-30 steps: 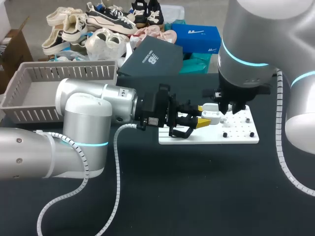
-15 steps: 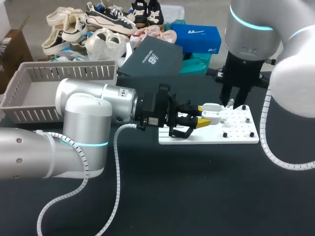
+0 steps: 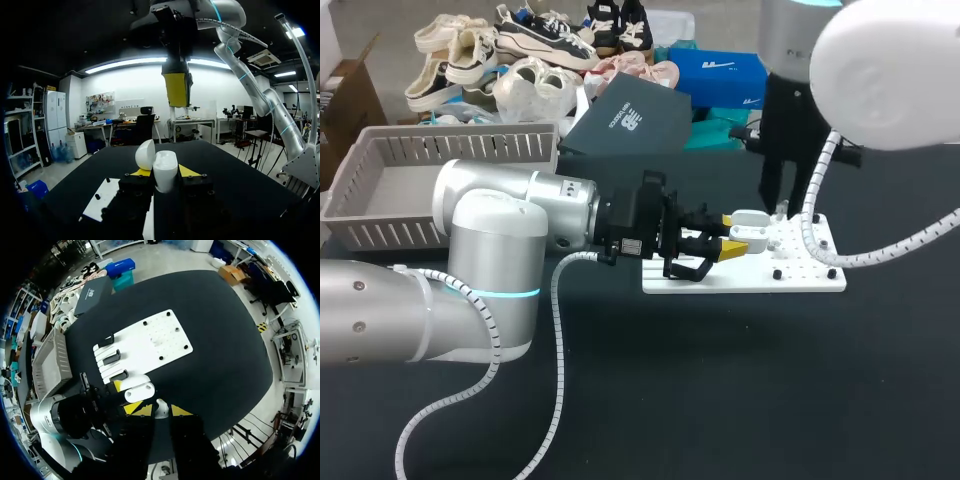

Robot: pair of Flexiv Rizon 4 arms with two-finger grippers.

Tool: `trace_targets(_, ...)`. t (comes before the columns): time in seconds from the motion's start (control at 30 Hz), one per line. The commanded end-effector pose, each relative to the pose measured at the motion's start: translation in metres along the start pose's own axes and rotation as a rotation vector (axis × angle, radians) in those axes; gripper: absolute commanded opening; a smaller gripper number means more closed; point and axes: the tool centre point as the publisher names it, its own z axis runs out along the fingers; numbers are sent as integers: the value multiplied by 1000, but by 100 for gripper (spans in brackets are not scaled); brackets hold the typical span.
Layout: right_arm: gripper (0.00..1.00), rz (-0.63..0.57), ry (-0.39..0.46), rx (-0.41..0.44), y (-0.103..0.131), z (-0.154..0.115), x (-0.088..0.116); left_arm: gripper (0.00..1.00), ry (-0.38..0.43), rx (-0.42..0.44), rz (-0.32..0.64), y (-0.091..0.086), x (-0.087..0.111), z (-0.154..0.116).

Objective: Pick up each earbud case from the left stands, insert the matching earbuds, close the lid, and place the case in the box.

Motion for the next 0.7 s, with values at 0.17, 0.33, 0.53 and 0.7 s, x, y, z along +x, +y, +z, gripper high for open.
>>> trace_targets(0.17,0,3,23,24,4,2,2,0,-2,0,1,1,1,0)
trace_targets(0.33,0,122,169,-28,15,-6,6,0,-2,0,1,1,1,0)
trace_targets(0.53,0,181,144,-17,15,-10,13,0,-2,0,1,1,1,0)
trace_targets(0.7,0,189,110,-6,13,-3,20,0,-2,0,1,1,1,0)
